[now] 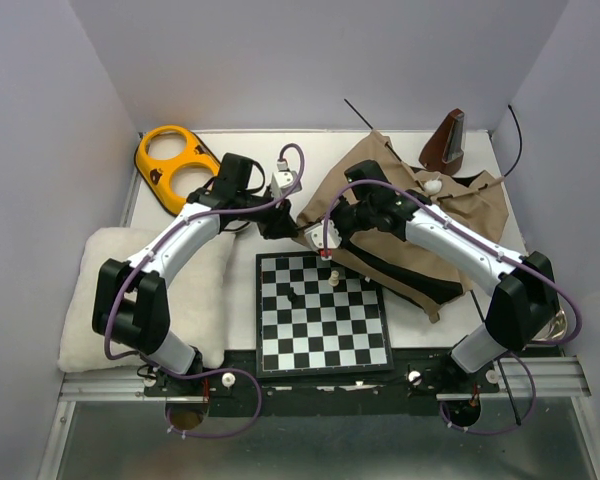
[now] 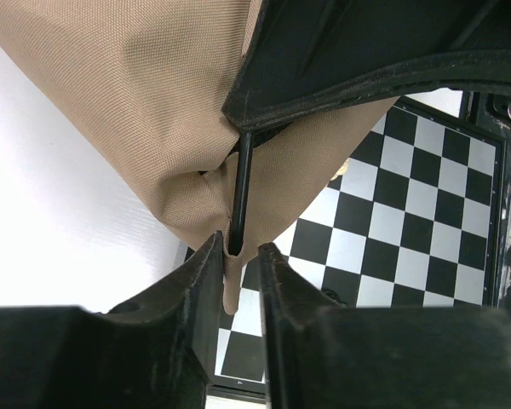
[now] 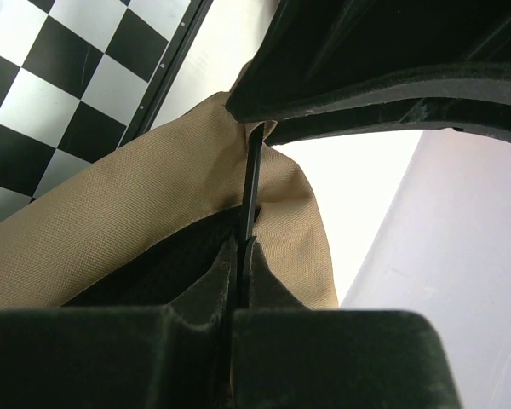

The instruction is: Set up the pet tent

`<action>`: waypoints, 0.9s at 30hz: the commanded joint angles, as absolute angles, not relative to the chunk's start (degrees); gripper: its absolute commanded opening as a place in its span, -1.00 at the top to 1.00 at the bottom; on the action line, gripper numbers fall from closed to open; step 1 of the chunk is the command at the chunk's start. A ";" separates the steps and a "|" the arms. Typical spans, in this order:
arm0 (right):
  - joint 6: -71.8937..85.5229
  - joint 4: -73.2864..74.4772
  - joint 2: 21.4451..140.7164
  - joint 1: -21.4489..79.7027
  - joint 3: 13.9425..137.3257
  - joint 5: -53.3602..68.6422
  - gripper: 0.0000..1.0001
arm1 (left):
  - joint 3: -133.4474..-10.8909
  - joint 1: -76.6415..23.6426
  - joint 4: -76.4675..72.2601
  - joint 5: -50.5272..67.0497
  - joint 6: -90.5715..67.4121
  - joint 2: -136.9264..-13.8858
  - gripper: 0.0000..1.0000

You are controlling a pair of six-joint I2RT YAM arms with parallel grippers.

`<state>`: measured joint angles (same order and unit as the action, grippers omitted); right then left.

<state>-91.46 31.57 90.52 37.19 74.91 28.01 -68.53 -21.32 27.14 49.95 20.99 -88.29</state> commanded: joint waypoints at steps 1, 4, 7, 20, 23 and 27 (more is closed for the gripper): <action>-92.11 30.59 89.82 37.00 74.36 27.25 0.99 | -67.32 -20.92 27.07 50.80 22.59 -86.75 0.47; -92.20 30.59 89.74 37.00 74.44 27.25 0.99 | -67.50 -20.92 25.67 51.15 21.89 -86.92 0.81; -91.85 30.59 89.82 37.00 74.53 27.77 0.99 | -67.76 -20.92 23.83 51.94 20.49 -87.01 0.89; -91.93 29.79 91.58 38.06 75.58 28.48 0.98 | -71.72 -22.67 22.06 53.52 13.45 -91.23 0.92; -92.63 29.79 92.20 38.23 75.85 28.39 0.99 | -72.77 -22.94 22.94 53.26 12.75 -91.93 0.86; -93.60 29.62 92.20 38.32 75.06 28.48 0.99 | -74.96 -23.03 25.13 53.35 11.69 -93.51 0.82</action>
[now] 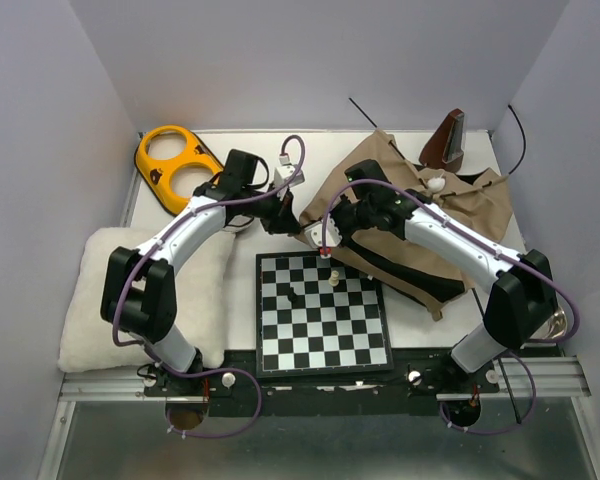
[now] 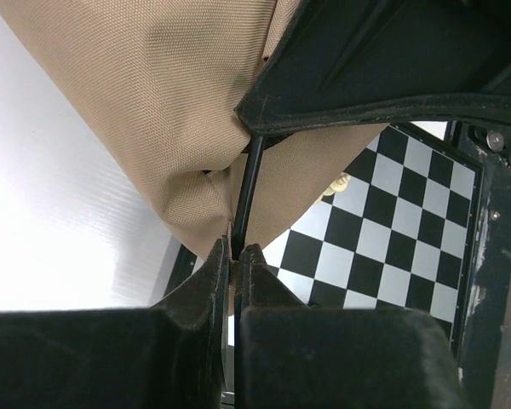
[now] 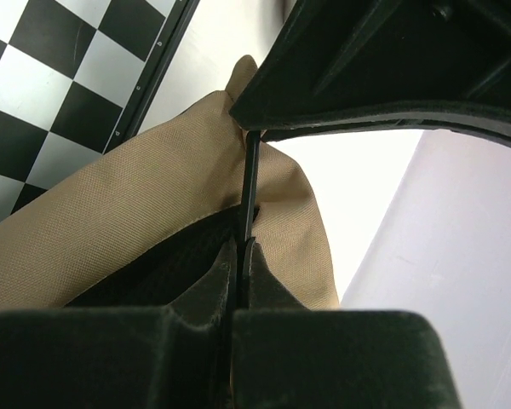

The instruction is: Set up the pet tent

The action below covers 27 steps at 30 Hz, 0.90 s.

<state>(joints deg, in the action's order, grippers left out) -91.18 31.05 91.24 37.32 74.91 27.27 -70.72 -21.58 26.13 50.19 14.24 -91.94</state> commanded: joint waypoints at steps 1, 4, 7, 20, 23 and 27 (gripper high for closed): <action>-93.86 29.62 92.20 38.41 74.88 28.48 0.99 | -75.75 -23.03 26.09 53.44 11.08 -94.12 0.81; -94.39 29.36 92.02 38.50 74.18 28.56 0.99 | -79.71 -23.12 29.44 53.18 8.37 -97.11 0.81; -94.75 29.27 92.02 38.58 73.83 28.48 0.99 | -84.01 -23.20 33.82 54.05 6.95 -100.27 0.82; -94.31 29.88 93.08 38.85 74.79 29.00 0.99 | -81.92 -24.08 31.46 54.23 11.07 -98.09 0.46; -94.13 30.06 93.16 38.85 74.97 29.62 0.99 | -82.00 -24.08 31.81 53.96 11.42 -98.70 0.39; -93.17 30.50 92.90 38.85 75.32 29.62 0.99 | -82.44 -24.08 32.69 53.35 11.95 -99.66 0.45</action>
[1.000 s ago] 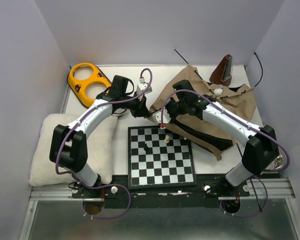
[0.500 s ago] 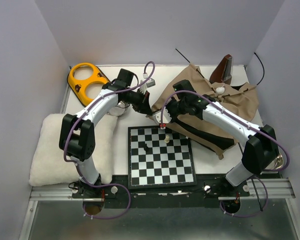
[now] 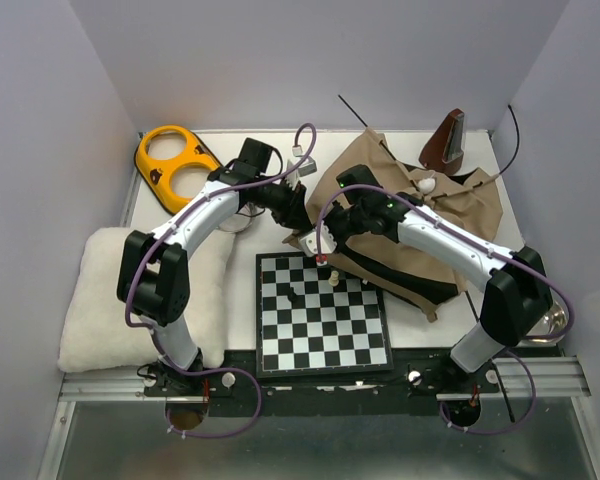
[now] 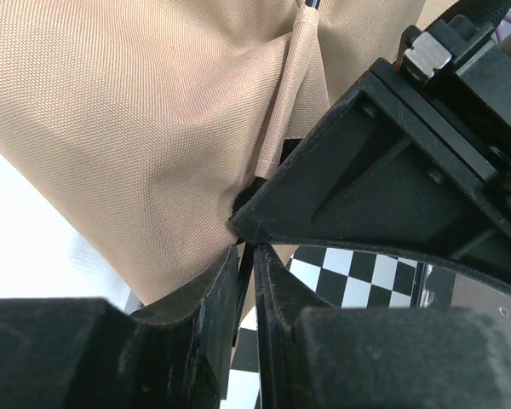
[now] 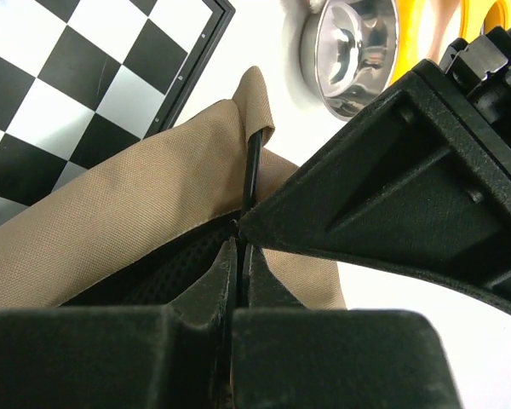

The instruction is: Set up the pet tent

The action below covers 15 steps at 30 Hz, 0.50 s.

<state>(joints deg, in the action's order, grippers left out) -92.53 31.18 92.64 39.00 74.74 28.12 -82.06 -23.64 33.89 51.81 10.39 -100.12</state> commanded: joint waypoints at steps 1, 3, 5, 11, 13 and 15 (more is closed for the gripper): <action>-93.16 30.76 92.81 38.85 75.32 29.53 0.99 | -82.62 -24.08 33.65 53.35 13.00 -99.93 0.45; -93.16 30.85 92.55 38.85 75.06 29.27 0.99 | -82.44 -24.08 35.24 53.35 14.41 -100.19 0.42; -93.16 30.76 92.55 38.85 75.06 28.83 0.99 | -81.92 -24.08 36.38 53.44 15.99 -100.11 0.38; -92.64 30.50 92.99 38.85 75.67 27.68 0.99 | -79.02 -24.08 37.89 53.61 18.73 -99.32 0.32; -92.55 30.50 92.81 38.85 75.59 27.86 0.99 | -78.31 -24.08 36.57 53.79 18.02 -98.97 0.52; -92.90 30.50 92.64 38.85 75.32 27.60 0.99 | -78.14 -24.00 35.86 53.96 17.67 -98.70 0.89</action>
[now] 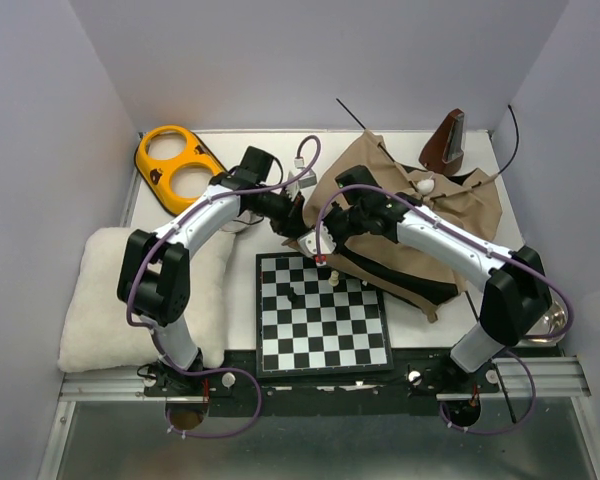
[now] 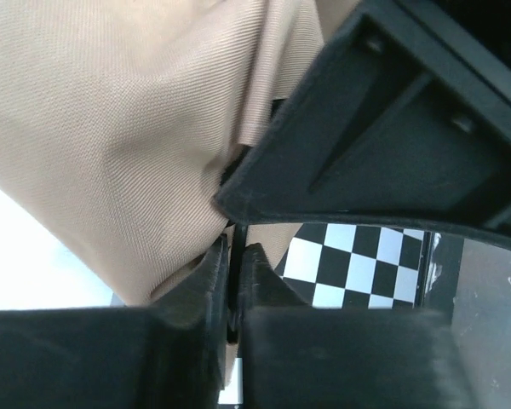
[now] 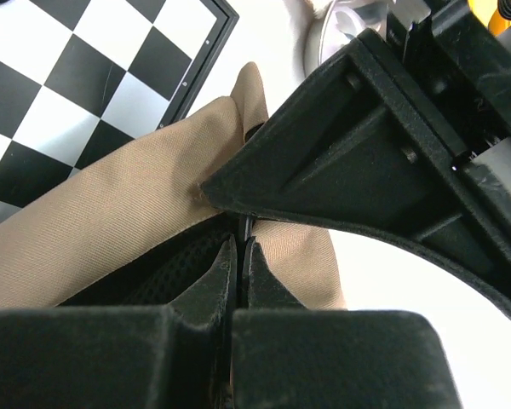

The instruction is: Set up the pet tent

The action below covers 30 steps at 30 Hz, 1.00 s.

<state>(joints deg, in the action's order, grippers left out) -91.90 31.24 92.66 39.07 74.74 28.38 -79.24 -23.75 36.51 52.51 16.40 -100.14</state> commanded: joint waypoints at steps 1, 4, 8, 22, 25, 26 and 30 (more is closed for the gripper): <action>-93.25 30.50 92.46 38.85 74.71 26.81 0.99 | -77.87 -23.82 35.25 54.23 17.49 -98.35 1.00; -93.78 30.41 92.46 38.50 73.92 24.09 0.96 | -77.08 -22.86 35.77 54.84 17.49 -97.04 1.00; -93.86 30.50 92.37 35.69 74.09 22.85 0.71 | -75.85 -20.40 39.98 55.28 21.43 -95.89 1.00; -93.78 27.78 93.86 31.73 73.91 20.13 0.81 | -75.41 -18.02 46.05 55.63 28.64 -94.92 1.00; -91.50 25.76 93.96 31.73 74.27 21.61 0.99 | -75.85 -18.02 45.89 57.21 28.66 -94.75 0.89; -90.89 25.49 93.61 31.73 74.44 22.75 0.99 | -75.94 -18.10 44.92 57.83 27.52 -94.75 0.75; -89.82 24.08 92.11 31.82 73.74 26.27 0.99 | -76.55 -18.63 35.44 58.62 18.47 -94.57 0.32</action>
